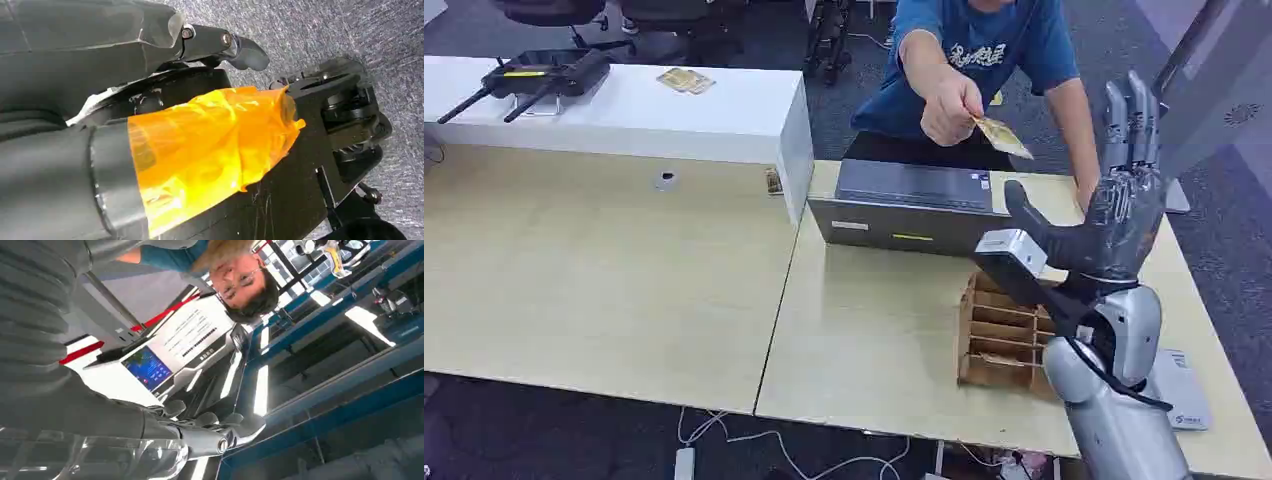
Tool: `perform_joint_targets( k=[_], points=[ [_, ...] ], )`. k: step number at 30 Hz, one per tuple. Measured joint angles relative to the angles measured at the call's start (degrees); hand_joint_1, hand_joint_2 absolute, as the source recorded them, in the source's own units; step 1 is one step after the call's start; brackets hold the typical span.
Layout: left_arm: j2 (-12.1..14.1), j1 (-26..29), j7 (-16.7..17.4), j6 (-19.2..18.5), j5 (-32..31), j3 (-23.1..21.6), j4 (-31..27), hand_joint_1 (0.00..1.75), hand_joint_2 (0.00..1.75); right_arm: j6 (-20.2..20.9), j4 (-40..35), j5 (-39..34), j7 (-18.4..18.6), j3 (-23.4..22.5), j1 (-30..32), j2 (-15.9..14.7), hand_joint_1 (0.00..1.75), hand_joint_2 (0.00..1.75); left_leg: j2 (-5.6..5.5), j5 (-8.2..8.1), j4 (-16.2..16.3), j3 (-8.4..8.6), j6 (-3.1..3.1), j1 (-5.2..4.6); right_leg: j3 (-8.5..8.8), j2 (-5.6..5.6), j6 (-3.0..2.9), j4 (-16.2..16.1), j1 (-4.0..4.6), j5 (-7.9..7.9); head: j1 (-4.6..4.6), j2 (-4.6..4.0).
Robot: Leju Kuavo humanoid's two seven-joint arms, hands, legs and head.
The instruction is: Pass the card to the sensor for recognition and then transmit it.
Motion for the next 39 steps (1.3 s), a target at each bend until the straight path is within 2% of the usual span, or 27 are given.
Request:
perform_joint_targets(
  k=[6,14,22,28,39],
  points=[
    [0.0,-0.3,0.8,-0.3,-0.7,-0.6,0.0,0.0,0.0,3.2,3.5,-0.2,2.0,0.9,-4.8,0.0,0.0,1.75,0.01,0.02,0.0,0.0,-0.03,0.01,0.0,0.02,-0.01,0.0,0.0,0.01,0.0,0.0],
    [0.0,-0.9,2.1,-0.8,-1.3,-1.9,0.0,0.0,0.0,6.8,13.4,3.3,5.7,4.6,-15.0,0.8,0.0,1.75,-0.01,0.06,0.0,0.0,-0.01,0.01,-0.01,0.0,-0.02,0.0,0.01,0.02,0.0,0.0],
    [0.2,-1.1,2.2,-1.2,-1.3,-2.8,0.0,0.0,0.0,11.4,22.8,4.0,9.0,6.7,-21.2,1.1,0.0,1.75,-0.02,0.06,0.0,-0.01,-0.01,0.0,-0.01,-0.01,-0.02,0.0,0.0,0.02,0.0,0.0],
    [0.3,-1.1,2.2,-1.2,-1.2,-2.9,0.0,0.0,0.0,11.3,27.0,3.4,9.1,7.1,-23.0,1.3,0.0,1.75,-0.02,0.06,0.0,-0.01,-0.01,0.0,-0.01,-0.01,-0.02,0.0,0.0,0.02,0.0,0.0],
    [0.3,-1.1,2.2,-1.2,-0.9,-2.9,0.0,0.0,0.0,10.8,29.6,2.0,7.4,7.1,-23.1,0.9,0.0,1.75,-0.01,0.06,0.0,-0.01,-0.01,0.01,-0.06,0.01,-0.02,0.0,0.01,0.02,0.0,0.0]
  ],
)
